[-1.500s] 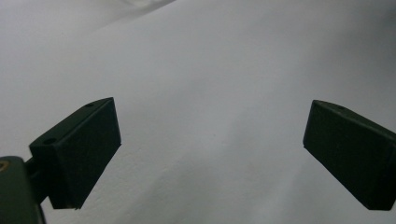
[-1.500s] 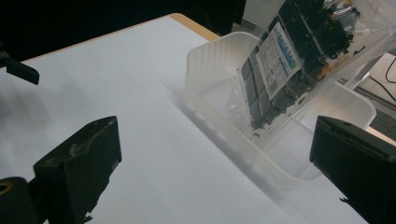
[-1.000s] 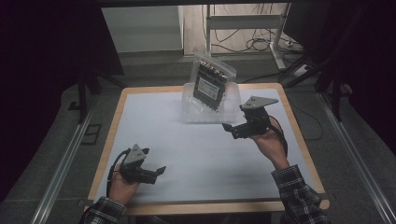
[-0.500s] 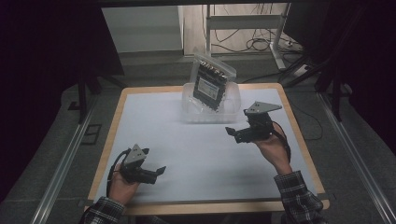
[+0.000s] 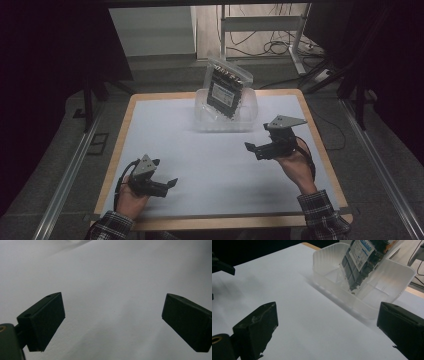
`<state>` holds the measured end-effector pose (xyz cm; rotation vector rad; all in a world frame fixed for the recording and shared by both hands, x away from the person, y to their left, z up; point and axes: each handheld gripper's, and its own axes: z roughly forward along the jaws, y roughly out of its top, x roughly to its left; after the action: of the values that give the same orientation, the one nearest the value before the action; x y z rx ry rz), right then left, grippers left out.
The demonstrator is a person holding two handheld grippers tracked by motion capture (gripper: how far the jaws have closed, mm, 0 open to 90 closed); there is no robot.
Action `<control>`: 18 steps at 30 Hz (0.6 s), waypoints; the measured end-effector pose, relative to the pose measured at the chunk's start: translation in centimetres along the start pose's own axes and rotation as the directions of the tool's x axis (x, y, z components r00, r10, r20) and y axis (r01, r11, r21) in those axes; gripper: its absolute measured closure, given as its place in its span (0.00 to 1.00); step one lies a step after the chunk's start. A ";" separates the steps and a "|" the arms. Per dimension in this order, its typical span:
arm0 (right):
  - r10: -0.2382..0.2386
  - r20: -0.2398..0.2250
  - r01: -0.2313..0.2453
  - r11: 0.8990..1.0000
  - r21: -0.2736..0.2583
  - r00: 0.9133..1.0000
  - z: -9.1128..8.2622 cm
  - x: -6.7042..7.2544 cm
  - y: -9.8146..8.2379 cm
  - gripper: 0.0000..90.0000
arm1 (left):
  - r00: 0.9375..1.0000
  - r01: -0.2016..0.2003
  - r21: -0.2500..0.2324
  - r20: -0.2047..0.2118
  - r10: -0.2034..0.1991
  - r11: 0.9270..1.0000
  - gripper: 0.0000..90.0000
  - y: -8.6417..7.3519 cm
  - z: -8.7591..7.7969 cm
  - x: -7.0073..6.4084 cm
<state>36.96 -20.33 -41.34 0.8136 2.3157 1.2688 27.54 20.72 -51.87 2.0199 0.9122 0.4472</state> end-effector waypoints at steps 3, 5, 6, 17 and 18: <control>0.004 0.002 -0.004 1.000 0.003 1.000 -0.3 0.1 -0.2 0.04 | 1.000 0.002 -0.005 -0.003 -0.002 1.000 0.05 0.0 0.0 0.0; 0.013 0.006 -0.013 1.000 0.000 1.000 -0.5 0.1 -0.5 0.03 | 1.000 0.002 -0.006 -0.006 -0.002 1.000 0.05 0.0 -0.1 0.1; 0.017 0.005 -0.017 1.000 -0.002 1.000 -0.6 0.2 -0.6 0.03 | 1.000 0.002 -0.006 -0.006 -0.002 1.000 0.05 0.0 -0.1 0.1; 0.039 0.028 -0.039 0.999 0.007 0.999 -1.7 0.2 -1.9 0.03 | 1.000 -0.004 -0.007 -0.015 0.004 1.000 0.04 0.0 -0.2 0.1; 0.040 0.028 -0.040 0.999 0.007 0.999 -1.8 0.2 -2.0 0.03 | 1.000 -0.004 -0.007 -0.016 0.004 1.000 0.04 0.0 -0.2 0.1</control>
<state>35.17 -22.23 -42.15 0.8784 2.2948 1.2579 27.49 20.89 -51.82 2.0148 0.9151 0.4686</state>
